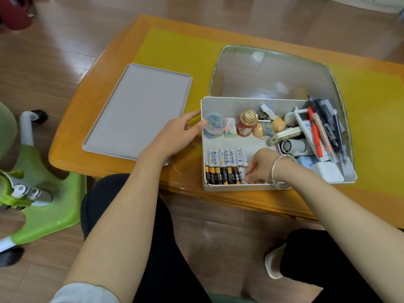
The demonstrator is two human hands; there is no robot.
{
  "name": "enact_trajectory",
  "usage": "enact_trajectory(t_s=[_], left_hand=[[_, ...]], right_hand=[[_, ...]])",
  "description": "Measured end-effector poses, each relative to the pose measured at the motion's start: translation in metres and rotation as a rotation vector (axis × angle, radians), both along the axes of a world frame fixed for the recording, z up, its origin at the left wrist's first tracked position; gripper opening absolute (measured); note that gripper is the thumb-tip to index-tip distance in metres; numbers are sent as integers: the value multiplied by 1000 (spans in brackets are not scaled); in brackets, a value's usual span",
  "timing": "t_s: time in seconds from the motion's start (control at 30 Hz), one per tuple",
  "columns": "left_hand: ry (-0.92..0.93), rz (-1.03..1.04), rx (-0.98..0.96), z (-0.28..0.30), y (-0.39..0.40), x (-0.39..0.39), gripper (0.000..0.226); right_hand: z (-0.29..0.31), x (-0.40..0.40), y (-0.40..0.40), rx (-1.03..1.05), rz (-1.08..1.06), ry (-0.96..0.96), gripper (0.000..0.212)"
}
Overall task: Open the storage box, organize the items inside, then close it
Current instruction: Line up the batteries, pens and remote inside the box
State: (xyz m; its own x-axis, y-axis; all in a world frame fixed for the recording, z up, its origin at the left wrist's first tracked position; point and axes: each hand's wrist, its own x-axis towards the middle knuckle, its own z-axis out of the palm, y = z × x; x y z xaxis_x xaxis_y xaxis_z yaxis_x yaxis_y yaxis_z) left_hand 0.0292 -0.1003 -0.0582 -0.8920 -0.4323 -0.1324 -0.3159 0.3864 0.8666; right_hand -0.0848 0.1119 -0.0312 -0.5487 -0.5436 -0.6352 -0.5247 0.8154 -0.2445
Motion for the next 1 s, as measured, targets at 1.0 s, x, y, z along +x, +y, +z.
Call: enact_trajectory(t_s=[1.0], left_hand=[[24,15,-17,-3,-1,-2,52]], right_hand=[[-8,-4,9,-105,49,-71,10]])
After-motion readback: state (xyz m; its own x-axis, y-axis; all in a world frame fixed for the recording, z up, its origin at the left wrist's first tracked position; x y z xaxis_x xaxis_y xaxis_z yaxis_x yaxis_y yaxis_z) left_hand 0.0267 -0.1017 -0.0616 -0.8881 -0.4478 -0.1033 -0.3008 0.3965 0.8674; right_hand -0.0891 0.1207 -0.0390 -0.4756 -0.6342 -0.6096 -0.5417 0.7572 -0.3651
